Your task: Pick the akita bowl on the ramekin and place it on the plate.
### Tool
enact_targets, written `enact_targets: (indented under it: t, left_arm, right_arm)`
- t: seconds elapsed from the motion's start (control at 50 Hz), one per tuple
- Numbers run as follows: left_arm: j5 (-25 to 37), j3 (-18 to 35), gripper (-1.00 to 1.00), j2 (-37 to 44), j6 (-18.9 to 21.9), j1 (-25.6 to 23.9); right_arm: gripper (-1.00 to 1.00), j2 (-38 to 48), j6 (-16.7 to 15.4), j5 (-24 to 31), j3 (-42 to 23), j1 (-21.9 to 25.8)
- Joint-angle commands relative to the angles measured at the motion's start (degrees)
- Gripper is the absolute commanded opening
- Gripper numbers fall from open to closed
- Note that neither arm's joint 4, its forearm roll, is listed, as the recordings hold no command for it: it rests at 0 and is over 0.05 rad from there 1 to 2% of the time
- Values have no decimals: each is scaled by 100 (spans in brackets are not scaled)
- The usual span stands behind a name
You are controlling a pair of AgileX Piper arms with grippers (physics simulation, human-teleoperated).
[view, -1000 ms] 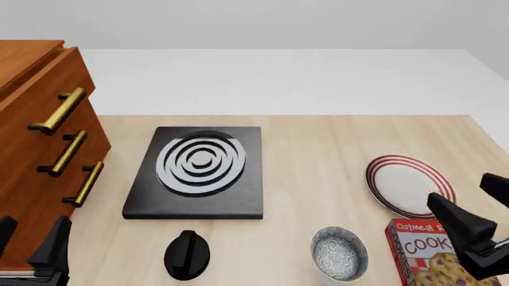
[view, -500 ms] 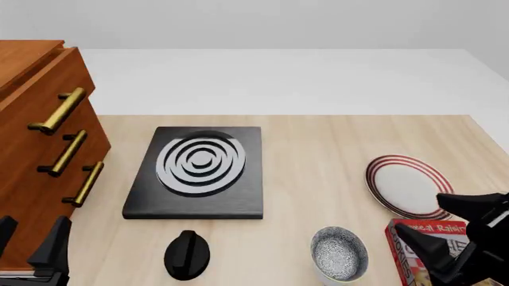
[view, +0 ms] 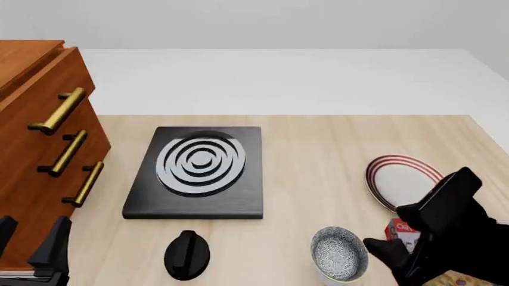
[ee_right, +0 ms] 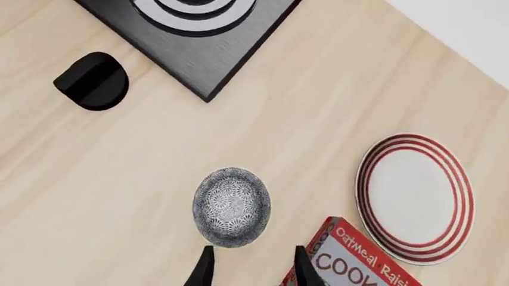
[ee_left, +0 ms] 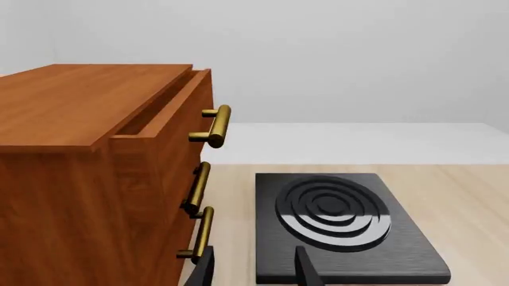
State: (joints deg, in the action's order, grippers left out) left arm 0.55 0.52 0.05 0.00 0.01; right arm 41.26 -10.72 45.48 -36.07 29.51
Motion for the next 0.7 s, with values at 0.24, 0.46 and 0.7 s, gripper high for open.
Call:
enact_targets:
  t: [0.24,0.46,0.7]
  left_arm:
    - [1,0,100,0,-1,0]
    - [-1,0,100,0,-2,0]
    - [-1,0,100,0,0,0]
  right_arm:
    - [100,870,471,545,-306,450]
    - [100,1167,161,714,-688,59]
    - [100,1812,149,758,-1089,22]
